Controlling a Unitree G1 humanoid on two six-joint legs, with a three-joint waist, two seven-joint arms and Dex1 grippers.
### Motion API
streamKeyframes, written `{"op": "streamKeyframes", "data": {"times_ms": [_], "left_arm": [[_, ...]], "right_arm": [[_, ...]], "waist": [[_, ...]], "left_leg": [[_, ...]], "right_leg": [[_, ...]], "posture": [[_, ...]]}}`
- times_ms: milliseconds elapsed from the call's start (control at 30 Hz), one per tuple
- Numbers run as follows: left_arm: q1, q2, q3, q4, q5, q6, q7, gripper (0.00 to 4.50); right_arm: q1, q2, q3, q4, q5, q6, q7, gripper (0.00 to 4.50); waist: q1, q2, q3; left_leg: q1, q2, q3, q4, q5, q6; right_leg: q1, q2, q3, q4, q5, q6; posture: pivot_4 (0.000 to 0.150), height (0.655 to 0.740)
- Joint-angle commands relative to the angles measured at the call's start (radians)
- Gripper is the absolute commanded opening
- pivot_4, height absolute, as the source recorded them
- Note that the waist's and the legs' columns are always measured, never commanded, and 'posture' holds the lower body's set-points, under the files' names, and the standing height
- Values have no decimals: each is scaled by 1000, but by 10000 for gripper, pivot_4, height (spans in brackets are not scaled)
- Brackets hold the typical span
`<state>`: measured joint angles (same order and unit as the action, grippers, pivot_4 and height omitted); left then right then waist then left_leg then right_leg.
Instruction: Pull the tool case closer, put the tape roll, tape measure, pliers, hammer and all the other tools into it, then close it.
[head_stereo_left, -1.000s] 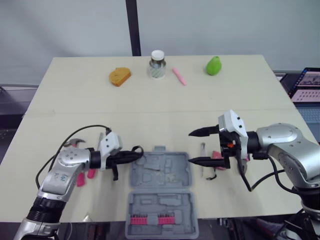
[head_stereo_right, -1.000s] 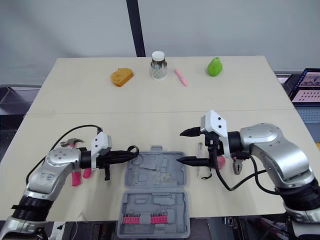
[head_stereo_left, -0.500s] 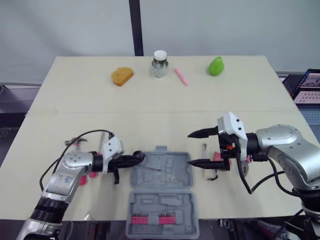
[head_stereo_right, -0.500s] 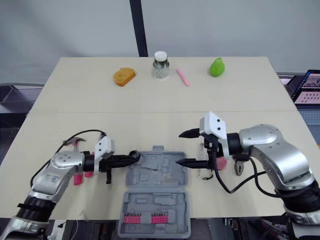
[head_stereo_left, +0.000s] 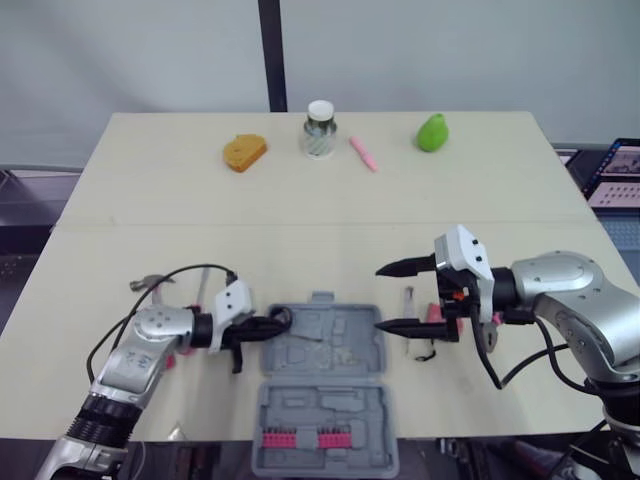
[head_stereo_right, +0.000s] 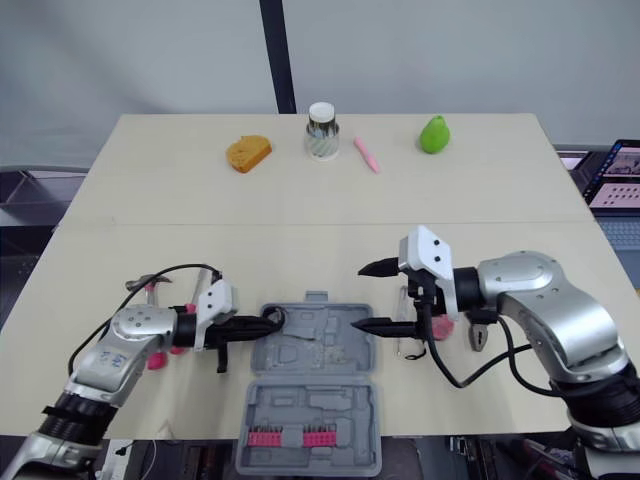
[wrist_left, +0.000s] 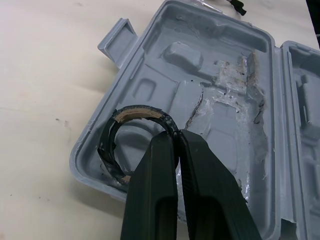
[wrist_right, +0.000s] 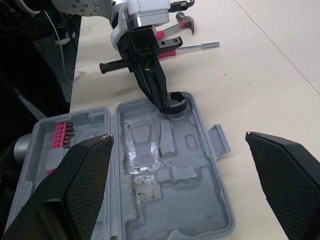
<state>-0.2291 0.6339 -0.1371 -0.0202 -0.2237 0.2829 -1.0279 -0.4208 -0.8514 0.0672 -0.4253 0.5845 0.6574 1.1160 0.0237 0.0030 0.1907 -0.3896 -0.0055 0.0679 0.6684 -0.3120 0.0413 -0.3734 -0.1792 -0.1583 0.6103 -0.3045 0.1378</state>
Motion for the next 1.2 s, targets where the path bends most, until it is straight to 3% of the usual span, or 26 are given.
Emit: {"op": "streamKeyframes", "data": {"times_ms": [33,700,800,1000,1200], "left_arm": [[-7,-1,-5,7,11,-6,5,533],[-31,-8,-15,6,16,19,11,533],[-38,-7,-9,1,16,19,14,10820],[-38,14,6,-45,-6,50,1,41755],[-18,54,48,-134,-51,99,-3,41755]], "right_arm": [[-8,-2,-33,-34,20,-5,-6,45000],[-9,6,-34,-32,28,-4,-19,45000],[-6,4,-35,-33,30,-5,-20,45000],[-1,4,-36,-36,33,-5,-22,45000],[6,5,-40,-42,44,-4,-26,45000]], "waist": [[0,0,0],[0,0,0],[0,0,0],[0,0,0],[0,0,0]], "left_leg": [[0,0,0,0,0,0],[0,0,0,0,0,0],[0,0,0,0,0,0],[0,0,0,0,0,0],[0,0,0,0,0,0]], "right_leg": [[0,0,0,0,0,0],[0,0,0,0,0,0],[0,0,0,0,0,0],[0,0,0,0,0,0],[0,0,0,0,0,0]], "posture": [[1500,7400],[1500,7400],[1500,7400],[1500,7400],[1500,7400]]}}
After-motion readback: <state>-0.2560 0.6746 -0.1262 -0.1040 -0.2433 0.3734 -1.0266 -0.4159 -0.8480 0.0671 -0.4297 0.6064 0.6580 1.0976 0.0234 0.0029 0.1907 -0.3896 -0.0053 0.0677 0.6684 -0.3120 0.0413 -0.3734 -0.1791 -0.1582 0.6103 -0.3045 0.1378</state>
